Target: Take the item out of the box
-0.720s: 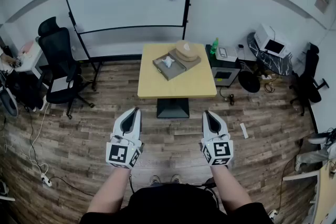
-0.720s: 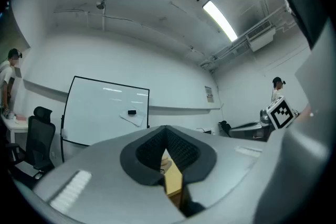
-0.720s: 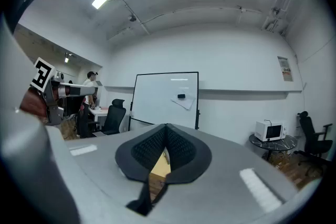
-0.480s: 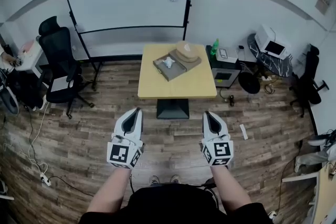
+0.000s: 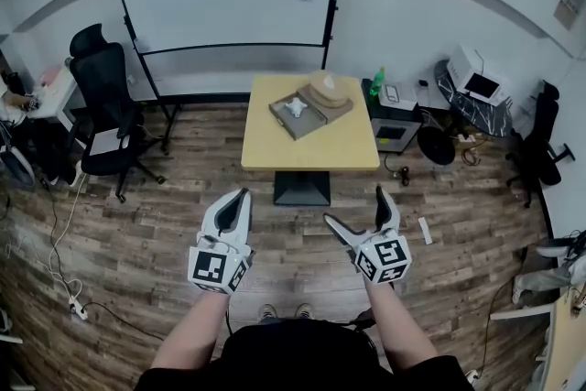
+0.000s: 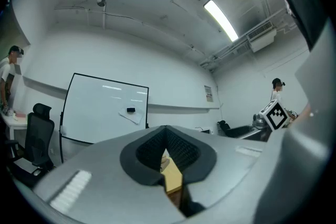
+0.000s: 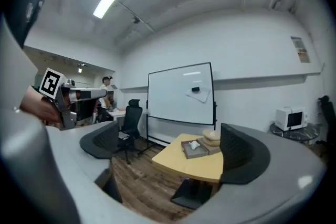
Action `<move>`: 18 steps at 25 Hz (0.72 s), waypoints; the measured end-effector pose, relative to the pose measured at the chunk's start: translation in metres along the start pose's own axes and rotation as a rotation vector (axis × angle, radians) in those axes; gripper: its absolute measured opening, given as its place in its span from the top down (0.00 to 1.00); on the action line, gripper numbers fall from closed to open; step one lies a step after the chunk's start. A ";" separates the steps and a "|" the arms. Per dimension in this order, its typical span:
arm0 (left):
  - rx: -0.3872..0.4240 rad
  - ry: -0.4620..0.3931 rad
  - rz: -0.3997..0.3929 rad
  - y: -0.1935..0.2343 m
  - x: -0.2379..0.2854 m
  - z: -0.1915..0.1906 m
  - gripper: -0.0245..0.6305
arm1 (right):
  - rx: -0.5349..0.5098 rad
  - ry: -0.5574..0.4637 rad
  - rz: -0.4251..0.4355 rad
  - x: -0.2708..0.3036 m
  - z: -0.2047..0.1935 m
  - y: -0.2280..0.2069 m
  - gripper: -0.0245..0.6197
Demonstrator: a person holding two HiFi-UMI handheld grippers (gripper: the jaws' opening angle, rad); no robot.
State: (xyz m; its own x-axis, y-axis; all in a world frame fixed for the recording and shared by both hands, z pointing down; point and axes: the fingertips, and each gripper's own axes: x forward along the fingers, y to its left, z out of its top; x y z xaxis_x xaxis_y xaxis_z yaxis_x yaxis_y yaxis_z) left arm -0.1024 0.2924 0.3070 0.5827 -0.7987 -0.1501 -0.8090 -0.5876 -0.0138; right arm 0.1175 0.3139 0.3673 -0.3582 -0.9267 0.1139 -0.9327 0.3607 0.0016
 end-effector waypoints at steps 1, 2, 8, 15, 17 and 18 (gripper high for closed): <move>-0.002 0.000 0.002 0.001 0.000 -0.001 0.96 | 0.017 0.007 0.026 0.003 -0.001 0.002 0.03; -0.003 0.001 0.004 0.002 0.000 -0.003 0.96 | 0.023 0.008 0.038 0.004 -0.001 0.003 0.03; -0.001 0.000 -0.001 -0.004 0.007 -0.007 0.96 | 0.010 0.009 0.049 0.003 0.001 -0.002 0.03; 0.009 0.016 0.001 -0.019 0.013 -0.010 0.96 | 0.013 0.003 0.054 -0.003 0.000 -0.012 0.03; 0.018 0.017 0.005 -0.023 0.017 -0.010 0.96 | 0.010 -0.007 0.066 -0.001 0.002 -0.016 0.03; 0.023 0.017 0.009 -0.025 0.018 -0.009 0.96 | 0.006 -0.012 0.073 0.000 0.003 -0.017 0.03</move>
State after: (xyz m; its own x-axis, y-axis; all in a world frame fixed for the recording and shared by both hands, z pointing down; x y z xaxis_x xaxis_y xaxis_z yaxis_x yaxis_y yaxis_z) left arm -0.0705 0.2912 0.3139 0.5761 -0.8064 -0.1339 -0.8159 -0.5771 -0.0353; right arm 0.1337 0.3076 0.3643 -0.4259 -0.8991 0.1013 -0.9042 0.4269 -0.0125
